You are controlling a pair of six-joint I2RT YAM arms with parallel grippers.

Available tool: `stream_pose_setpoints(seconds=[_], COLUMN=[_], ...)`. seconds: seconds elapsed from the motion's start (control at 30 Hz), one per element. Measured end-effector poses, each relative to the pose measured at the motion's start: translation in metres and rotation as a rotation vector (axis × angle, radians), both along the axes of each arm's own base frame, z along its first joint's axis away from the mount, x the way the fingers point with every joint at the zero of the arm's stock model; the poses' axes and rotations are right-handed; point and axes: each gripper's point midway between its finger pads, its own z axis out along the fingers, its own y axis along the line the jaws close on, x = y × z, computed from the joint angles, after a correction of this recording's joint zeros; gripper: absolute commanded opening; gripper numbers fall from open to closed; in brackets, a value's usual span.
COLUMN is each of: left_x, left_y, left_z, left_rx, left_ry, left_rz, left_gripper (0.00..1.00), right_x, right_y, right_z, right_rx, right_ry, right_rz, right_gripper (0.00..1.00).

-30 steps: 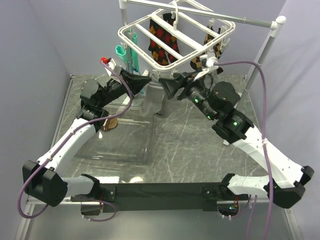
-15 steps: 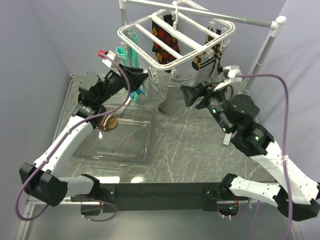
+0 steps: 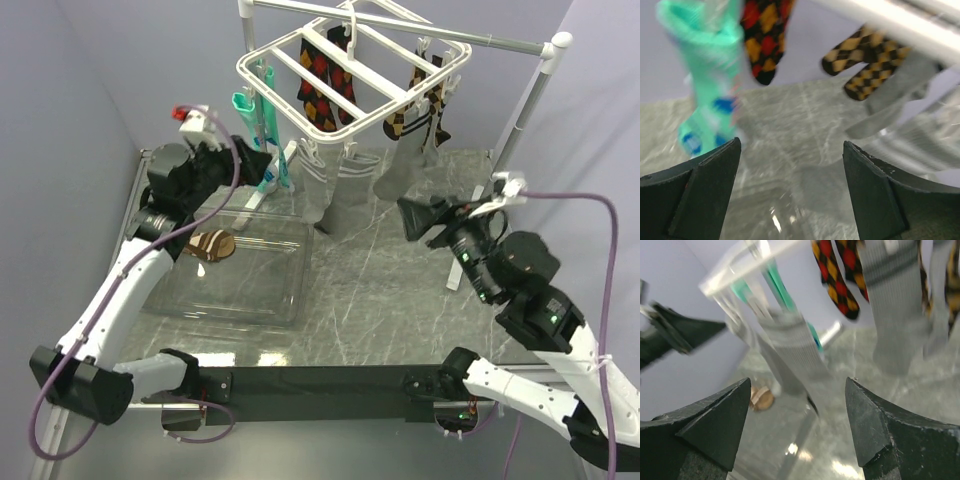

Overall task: Clip the socks to the hanger
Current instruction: Reset both arms

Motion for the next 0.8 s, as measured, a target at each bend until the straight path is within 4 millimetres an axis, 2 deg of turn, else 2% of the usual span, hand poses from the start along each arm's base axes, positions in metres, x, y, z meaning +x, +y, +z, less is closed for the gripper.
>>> stream_pose_setpoints(seconds=[0.1,0.2,0.3,0.37,0.63,0.8], left_x=[-0.006,-0.019,-0.033,-0.044,-0.076,-0.094], left_y=[0.027,0.048,0.058,0.063,0.086,0.091], left_z=[-0.028,-0.063,-0.088,-0.100,-0.129,-0.113], left_rx=[-0.024,-0.045,-0.052,-0.050,-0.042,-0.100], left_ry=[0.058,0.127,0.167,0.185,0.195,0.160], left_rz=[0.098,0.179,0.215,0.228,0.311,0.316], left_gripper=[0.88,0.88,0.88,0.88,0.88,0.88], right_x=[-0.002,-0.006,-0.011,-0.015,-0.020,-0.024], right_y=[-0.001,-0.003,-0.006,-0.011,-0.009,-0.009], right_z=[-0.040,-0.090,-0.134,-0.156,-0.205,-0.232], right_rx=[-0.021,-0.032,-0.023,-0.007,0.045,0.075], right_ry=[0.046,0.107,0.148,0.166,0.199,0.211], right_rz=[0.003,0.003,0.001,-0.005,0.008,0.019], right_gripper=[0.83,0.84,0.89,0.90,0.93,0.94])
